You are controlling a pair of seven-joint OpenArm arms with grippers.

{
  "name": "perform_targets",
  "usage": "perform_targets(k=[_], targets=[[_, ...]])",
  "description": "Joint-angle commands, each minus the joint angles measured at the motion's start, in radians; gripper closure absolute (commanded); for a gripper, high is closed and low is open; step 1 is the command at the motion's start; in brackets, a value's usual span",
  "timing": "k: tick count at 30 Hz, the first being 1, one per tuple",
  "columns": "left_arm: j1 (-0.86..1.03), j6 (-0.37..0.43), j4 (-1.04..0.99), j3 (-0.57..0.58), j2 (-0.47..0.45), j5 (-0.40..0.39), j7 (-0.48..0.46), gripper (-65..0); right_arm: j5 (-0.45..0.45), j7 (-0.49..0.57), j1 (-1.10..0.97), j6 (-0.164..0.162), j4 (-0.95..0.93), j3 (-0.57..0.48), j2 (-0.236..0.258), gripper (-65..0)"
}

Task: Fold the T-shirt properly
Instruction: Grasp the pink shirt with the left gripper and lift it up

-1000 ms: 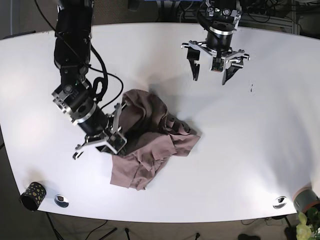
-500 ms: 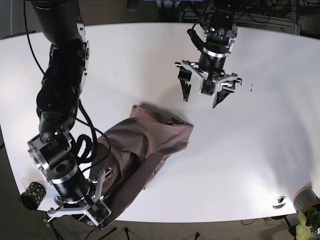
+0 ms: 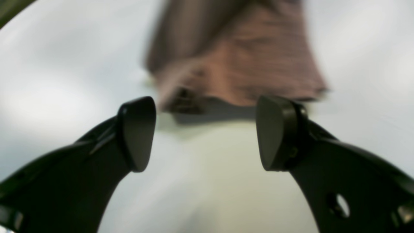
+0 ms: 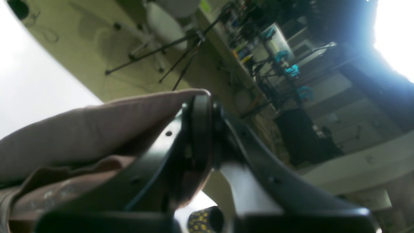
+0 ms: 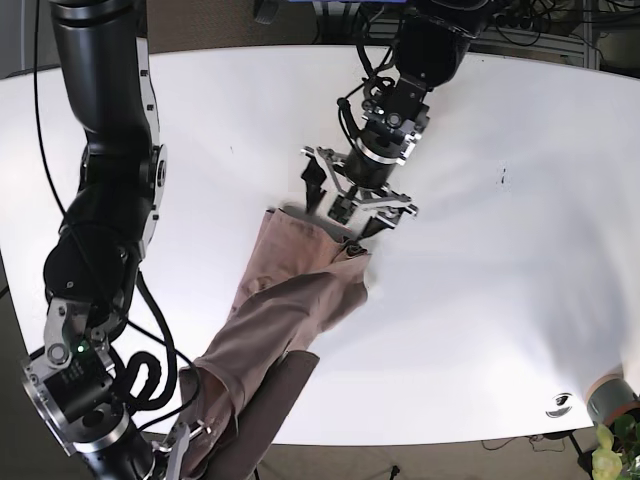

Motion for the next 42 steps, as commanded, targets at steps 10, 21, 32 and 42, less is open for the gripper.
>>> perform_targets(k=[10,21,32,42], targets=[[-0.109,0.011,-0.215,0.101,0.058,-0.001,-0.100,-45.1,-0.001,0.028,0.088,-0.010,-0.078,0.004,0.009,0.0],[-0.238,0.011,-0.427,0.152,0.116,-0.001,-0.131,-45.1,0.005,0.028,0.082,-0.010,-0.080,0.004,0.006,0.0],[-0.275,0.013,-0.476,0.147,0.116,-0.002,-0.131,-37.5,0.005,0.030,0.062,-0.010,-0.080,0.004,0.004,0.0],[-0.267,0.013,-0.491,0.113,0.116,-0.002,-0.128,-2.6,0.004,0.030,0.053,-0.010,-0.080,0.007,0.004,0.0]])
